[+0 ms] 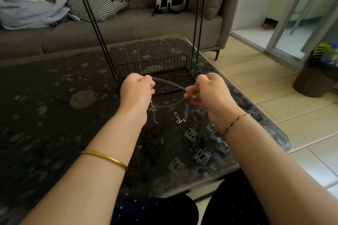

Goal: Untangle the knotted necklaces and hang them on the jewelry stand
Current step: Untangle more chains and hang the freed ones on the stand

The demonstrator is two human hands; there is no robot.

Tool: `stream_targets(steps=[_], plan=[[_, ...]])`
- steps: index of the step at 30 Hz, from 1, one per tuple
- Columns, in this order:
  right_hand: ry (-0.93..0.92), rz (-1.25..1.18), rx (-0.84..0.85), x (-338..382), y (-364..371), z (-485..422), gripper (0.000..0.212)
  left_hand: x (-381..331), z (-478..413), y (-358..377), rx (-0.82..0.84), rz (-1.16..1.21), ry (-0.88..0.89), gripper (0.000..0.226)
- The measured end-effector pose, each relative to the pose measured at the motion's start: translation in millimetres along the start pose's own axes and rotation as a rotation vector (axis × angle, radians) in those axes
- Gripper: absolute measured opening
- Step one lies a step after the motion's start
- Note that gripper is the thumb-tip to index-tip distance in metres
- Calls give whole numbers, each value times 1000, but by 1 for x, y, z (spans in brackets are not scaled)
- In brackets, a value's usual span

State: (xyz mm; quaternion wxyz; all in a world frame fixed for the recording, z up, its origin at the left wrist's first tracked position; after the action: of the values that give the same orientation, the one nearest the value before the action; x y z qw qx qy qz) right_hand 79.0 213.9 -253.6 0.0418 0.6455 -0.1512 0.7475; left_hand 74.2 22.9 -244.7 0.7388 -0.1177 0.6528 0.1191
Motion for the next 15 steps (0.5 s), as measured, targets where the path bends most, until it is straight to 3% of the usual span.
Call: stream_targets(steps=[4, 11, 15], plan=[[-15, -60, -43, 1, -2, -2, 13, 10, 2, -5, -63, 217, -158, 23], [-41, -123, -35, 7, -3, -1, 14, 4, -7, -13, -65, -77, -33, 21], [-49, -73, 73, 8, 7, 4, 9, -2, -1, -1, 67, -291, 84, 21]])
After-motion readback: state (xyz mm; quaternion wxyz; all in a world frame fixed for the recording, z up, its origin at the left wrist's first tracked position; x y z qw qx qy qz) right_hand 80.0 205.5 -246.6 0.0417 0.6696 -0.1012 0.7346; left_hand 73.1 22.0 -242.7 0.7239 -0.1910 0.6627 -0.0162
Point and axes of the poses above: each hand's wrist, its own z-axis away from the middle knuckle, its own y-axis out of the palm, x = y × z, the point moved 9 cm from there along -z, towards the middle knuckle, and after that the axes turned 8 degrees about z, right-handed, at the moved point
